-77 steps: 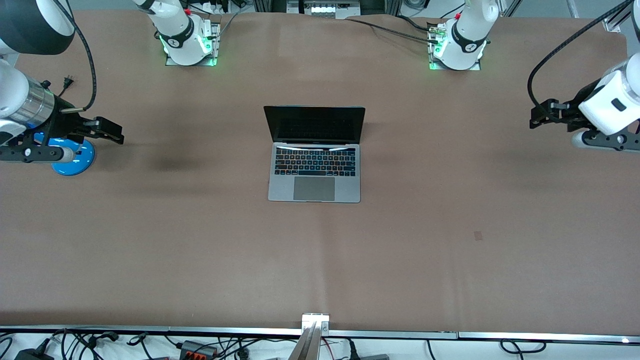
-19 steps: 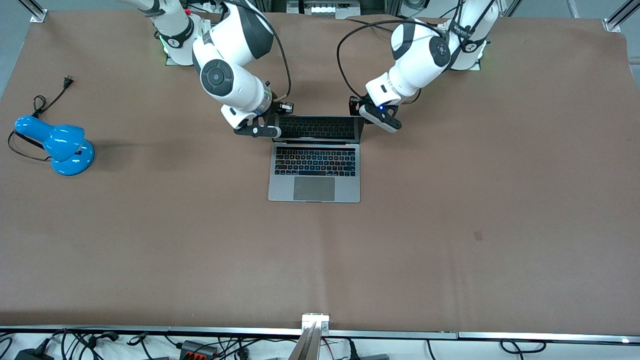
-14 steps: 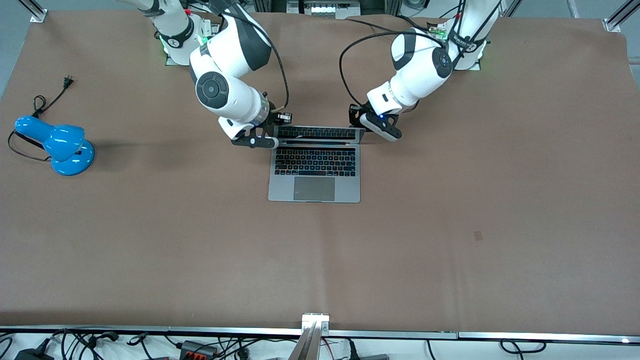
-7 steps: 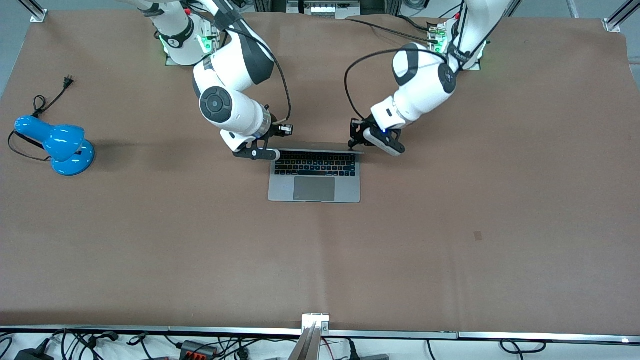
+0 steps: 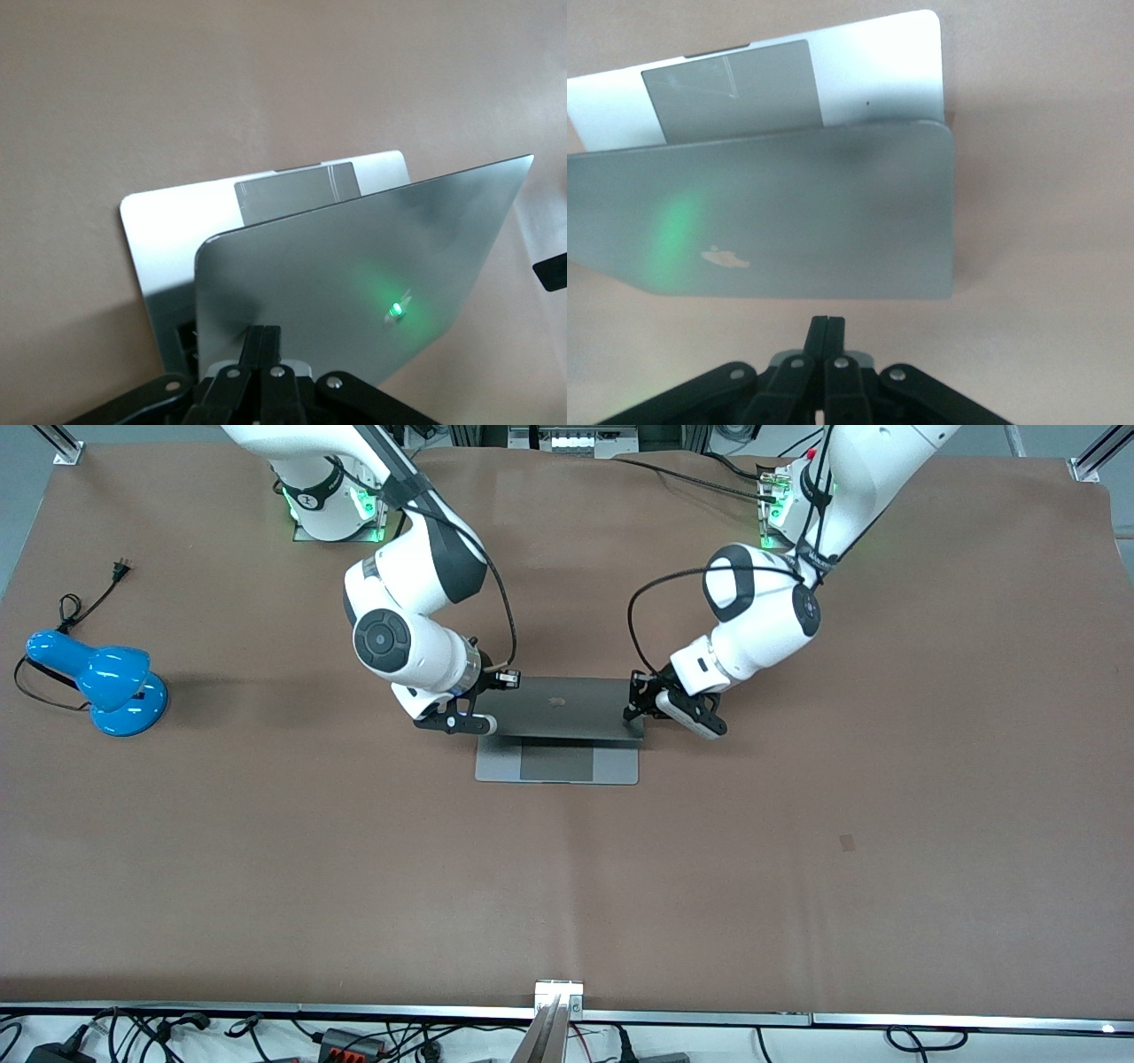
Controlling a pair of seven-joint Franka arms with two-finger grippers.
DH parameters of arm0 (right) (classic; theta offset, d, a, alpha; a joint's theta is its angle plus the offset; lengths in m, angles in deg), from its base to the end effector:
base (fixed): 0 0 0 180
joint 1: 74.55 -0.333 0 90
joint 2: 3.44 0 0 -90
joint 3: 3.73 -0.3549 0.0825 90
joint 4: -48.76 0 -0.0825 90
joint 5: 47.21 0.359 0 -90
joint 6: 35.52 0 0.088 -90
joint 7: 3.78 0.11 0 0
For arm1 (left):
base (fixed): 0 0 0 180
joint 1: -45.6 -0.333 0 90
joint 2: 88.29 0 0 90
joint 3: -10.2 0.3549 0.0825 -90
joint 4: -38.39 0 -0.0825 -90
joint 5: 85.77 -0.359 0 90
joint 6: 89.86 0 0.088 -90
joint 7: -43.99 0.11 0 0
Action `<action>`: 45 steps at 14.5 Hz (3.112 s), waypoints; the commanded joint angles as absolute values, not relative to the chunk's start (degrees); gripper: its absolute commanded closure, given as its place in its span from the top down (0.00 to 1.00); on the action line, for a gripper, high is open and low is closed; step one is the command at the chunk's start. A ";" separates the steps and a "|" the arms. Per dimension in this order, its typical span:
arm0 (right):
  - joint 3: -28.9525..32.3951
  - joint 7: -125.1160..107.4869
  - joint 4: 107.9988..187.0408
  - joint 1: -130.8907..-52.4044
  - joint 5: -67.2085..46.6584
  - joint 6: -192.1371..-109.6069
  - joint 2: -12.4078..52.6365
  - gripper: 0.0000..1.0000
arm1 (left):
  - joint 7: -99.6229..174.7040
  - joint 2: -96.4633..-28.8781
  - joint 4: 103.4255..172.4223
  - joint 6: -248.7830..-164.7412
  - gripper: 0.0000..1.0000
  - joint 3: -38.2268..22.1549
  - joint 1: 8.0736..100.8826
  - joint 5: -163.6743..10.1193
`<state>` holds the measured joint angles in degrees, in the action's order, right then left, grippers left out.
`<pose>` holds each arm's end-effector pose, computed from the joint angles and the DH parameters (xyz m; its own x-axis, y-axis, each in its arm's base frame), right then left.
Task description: Close laptop with both arms from behind
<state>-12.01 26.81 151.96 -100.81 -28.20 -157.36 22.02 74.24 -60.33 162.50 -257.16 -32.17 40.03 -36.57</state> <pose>0.5197 0.3648 0.3440 0.9528 -0.1000 -0.2865 -0.1601 -0.9678 -0.1945 0.5059 -0.2908 0.2893 0.9572 -0.1378 0.2545 -0.2622 -0.7850 0.5613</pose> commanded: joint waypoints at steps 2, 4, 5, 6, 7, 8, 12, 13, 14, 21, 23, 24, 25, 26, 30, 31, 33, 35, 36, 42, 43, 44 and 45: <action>-12.34 24.61 150.36 -99.69 -29.54 -159.08 25.03 0.00 | 78.00 -55.17 158.01 -258.09 0.01 -31.55 40.07 -35.94; -12.34 23.64 150.36 -99.60 -30.07 -160.75 26.79 0.00 | 78.00 -53.23 156.96 -258.09 0.01 -30.15 40.76 -36.02; -12.34 23.55 150.28 -99.60 -30.07 -161.80 27.84 0.00 | 78.00 -52.18 156.60 -258.09 0.01 -29.79 41.29 -36.02; -12.34 23.38 149.58 -99.60 -30.16 -162.77 29.07 0.00 | 78.00 -51.13 155.47 -258.09 0.01 -29.53 41.38 -36.02; -12.34 22.51 148.53 -99.60 -30.16 -163.04 30.47 0.00 | 78.00 -50.07 155.02 -258.09 0.01 -29.35 41.47 -36.02; -12.34 21.63 147.39 -99.60 -30.07 -163.13 32.23 0.00 | 78.09 -49.02 153.97 -258.09 0.01 -29.26 41.65 -36.02; -12.34 21.35 145.44 -99.77 -30.42 -163.31 35.67 0.00 | 79.14 -44.62 152.12 -258.09 0.01 -28.30 42.43 -36.20; -12.34 21.01 145.27 -99.69 -31.20 -163.31 36.02 0.00 | 80.19 -43.65 151.25 -258.09 0.01 -27.42 43.14 -36.20; -12.34 21.00 145.09 -99.77 -31.65 -163.40 36.63 0.00 | 80.46 -43.03 150.89 -258.09 0.01 -26.81 43.66 -36.20; -12.34 20.91 144.39 -99.69 -31.83 -165.07 38.22 0.00 | 80.55 -42.32 150.62 -258.09 0.01 -25.83 44.20 -36.29; -12.34 21.00 144.21 -99.69 -31.92 -165.07 38.05 0.00 | 80.47 -42.50 150.71 -258.09 0.01 -25.83 44.11 -36.37; -12.34 21.00 143.51 -99.60 -31.92 -164.98 37.87 0.00 | 80.38 -42.68 150.97 -258.09 0.01 -25.83 44.02 -36.37; -12.34 21.00 142.72 -99.51 -31.83 -164.89 37.70 0.00 | 80.12 -43.02 151.41 -258.00 0.01 -25.83 43.76 -36.37; -12.34 20.92 142.11 -99.08 -31.83 -164.80 37.70 0.00 | 80.03 -44.33 151.85 -257.91 0.01 -25.83 43.76 -36.37; -12.34 20.74 141.75 -97.23 -31.92 -162.44 34.72 0.00 | 80.03 -49.60 153.96 -254.59 0.01 -25.83 42.97 -36.37; -12.34 20.74 141.66 -96.18 -31.92 -161.12 33.31 0.00 | 80.03 -50.84 154.14 -252.57 0.01 -25.75 42.79 -36.37; -12.34 20.65 141.57 -94.51 -32.35 -158.05 30.85 0.00 | 80.03 -54.00 154.40 -247.57 0.01 -25.48 41.83 -36.37; -12.34 20.65 141.49 -92.75 -32.79 -154.80 28.30 0.00 | 80.03 -56.64 154.14 -242.03 0.01 -25.13 40.34 -36.37; -12.25 20.56 141.40 -92.05 -32.88 -153.48 26.81 0.00 | 80.03 -57.70 153.88 -238.78 0.01 -25.04 39.55 -36.46; -12.25 15.92 141.40 -87.74 -36.31 -142.50 18.63 0.00 | 79.24 -61.13 144.85 -213.49 0.01 -22.14 33.75 -52.16; -12.25 14.60 141.40 -86.51 -36.31 -140.65 16.97 0.00 | 78.54 -61.05 142.21 -208.83 0.01 -22.14 32.52 -56.02; -12.25 14.33 141.49 -85.63 -36.48 -138.98 15.30 0.00 | 78.10 -61.05 139.75 -204.69 0.01 -22.14 31.73 -59.54; -12.25 13.54 141.40 -84.41 -37.18 -136.79 13.63 0.00 | 76.79 -61.05 136.94 -199.95 0.01 -22.14 31.02 -62.80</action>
<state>-11.76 15.57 140.48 -86.84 -35.90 -140.37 17.52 78.79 -60.97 142.03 -207.64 -22.23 31.91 -57.08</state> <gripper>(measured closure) 0.991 0.991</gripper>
